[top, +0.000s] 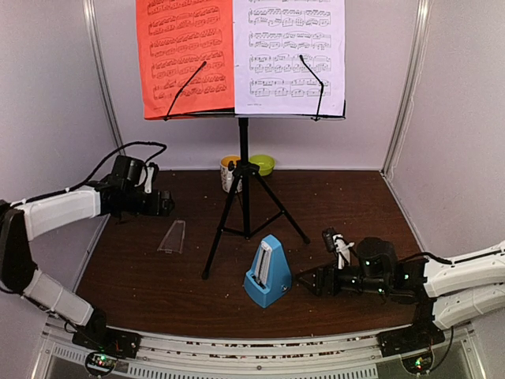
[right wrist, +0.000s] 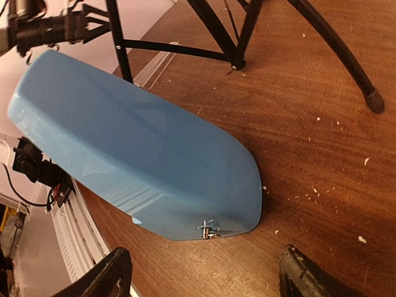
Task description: Set up the instrument practice props
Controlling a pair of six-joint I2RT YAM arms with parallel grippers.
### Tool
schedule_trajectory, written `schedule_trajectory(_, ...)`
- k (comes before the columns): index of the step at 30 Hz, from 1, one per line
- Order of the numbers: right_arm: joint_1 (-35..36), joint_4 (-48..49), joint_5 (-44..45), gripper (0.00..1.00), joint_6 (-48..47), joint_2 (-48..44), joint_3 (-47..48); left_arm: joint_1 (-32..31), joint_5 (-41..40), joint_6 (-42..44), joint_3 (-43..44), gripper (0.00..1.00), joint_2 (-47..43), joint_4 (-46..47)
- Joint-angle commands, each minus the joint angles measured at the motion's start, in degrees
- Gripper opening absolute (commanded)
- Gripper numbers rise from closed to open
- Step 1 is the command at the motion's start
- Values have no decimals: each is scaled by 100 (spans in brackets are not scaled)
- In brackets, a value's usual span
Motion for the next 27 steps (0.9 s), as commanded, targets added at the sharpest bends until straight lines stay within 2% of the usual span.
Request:
schedule_trajectory(1, 37, 617, 76, 75, 224, 405, -119, -97, 28, 322, -745, 88, -995, 656)
schedule_trajectory(4, 65, 922, -20, 60, 292, 747, -69, -287, 10, 519, -1302, 86, -1674, 950)
schedule_trajectory(8, 80, 1224, -49, 53, 306, 1241, 83, -752, 127, 608, -1974, 83, -2410, 1473)
schedule_trajectory(14, 81, 1417, 6, 44, 367, 1738, 252, -1683, 714, 712, -2714, 70, -2913, 2400)
schedule_trajectory(17, 73, 1353, 152, 41, 378, 1821, 329, -2248, 533, 718, -2870, 59, -2655, 2651)
schedule_trajectory(20, 71, 1265, 336, 38, 411, 1884, 404, -2704, 396, 604, -2839, 53, -2087, 2943)
schedule_trajectory(27, 39, 1082, 456, 30, 468, 1973, 557, -3689, -393, 456, -1890, 39, -460, 2819)
